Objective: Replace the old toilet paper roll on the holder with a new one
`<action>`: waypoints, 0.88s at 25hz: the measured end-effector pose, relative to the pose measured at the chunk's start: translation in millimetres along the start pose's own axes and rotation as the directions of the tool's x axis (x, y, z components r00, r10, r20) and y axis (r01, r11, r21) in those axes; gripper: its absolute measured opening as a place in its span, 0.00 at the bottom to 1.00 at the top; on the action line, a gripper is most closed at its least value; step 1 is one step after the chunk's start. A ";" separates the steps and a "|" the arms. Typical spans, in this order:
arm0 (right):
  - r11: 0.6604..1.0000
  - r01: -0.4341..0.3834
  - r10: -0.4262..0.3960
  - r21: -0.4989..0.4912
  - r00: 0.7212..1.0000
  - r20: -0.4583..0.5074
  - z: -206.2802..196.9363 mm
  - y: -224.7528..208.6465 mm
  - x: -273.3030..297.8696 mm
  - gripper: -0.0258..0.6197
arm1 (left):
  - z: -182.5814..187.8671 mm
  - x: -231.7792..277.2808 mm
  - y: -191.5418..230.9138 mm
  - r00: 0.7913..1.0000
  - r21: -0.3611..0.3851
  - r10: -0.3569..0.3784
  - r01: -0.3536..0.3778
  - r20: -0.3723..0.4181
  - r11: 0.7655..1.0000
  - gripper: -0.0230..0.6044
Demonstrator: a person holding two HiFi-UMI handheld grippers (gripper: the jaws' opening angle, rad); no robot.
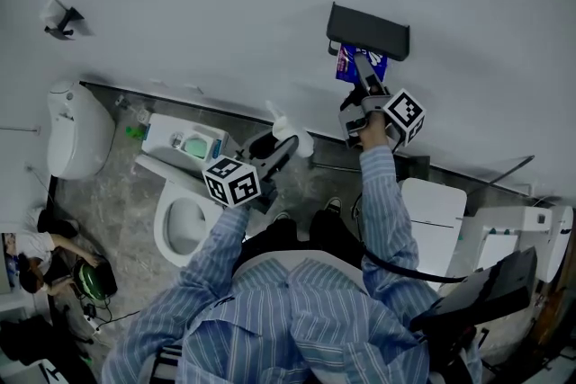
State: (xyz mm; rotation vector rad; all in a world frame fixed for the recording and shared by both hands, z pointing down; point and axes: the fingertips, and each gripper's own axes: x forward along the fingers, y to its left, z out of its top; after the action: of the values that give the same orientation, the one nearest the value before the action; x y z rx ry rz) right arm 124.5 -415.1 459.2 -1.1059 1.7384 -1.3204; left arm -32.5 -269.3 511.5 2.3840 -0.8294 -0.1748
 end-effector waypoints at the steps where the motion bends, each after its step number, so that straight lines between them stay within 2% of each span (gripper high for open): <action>1: 1.000 0.000 0.000 0.000 1.000 0.004 -0.4 0.3 0.0 0.71 | 0.4 -1.9 -0.6 1.000 -0.001 -0.001 0.001 0.004 1.000 0.33; 12: 0.999 -0.019 0.020 0.041 1.000 -0.021 -3.3 -4.5 -0.6 0.71 | 3.3 -18.3 2.8 1.000 0.001 -0.022 0.022 0.007 1.000 0.33; 14: 1.000 0.000 0.000 -0.001 0.999 -0.041 -8.0 -5.6 -2.1 0.71 | 5.4 -20.9 5.1 1.000 0.003 -0.026 0.026 0.008 1.000 0.33; 18: 0.984 0.061 -0.076 -0.165 0.993 -0.089 -20.7 -7.2 -5.8 0.71 | 6.7 -28.5 9.6 0.999 0.000 -0.031 0.031 0.009 1.000 0.33; 22: 0.984 0.063 -0.075 -0.166 0.995 -0.069 -20.7 -5.0 -11.7 0.71 | 6.3 -36.3 12.1 0.999 0.001 -0.034 0.034 0.005 0.999 0.33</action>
State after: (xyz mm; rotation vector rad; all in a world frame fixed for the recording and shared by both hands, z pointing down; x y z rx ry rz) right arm 112.0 -397.0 469.6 -1.2318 1.9075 -1.2941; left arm -69.6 -258.2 510.9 2.4003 -0.7921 -0.1945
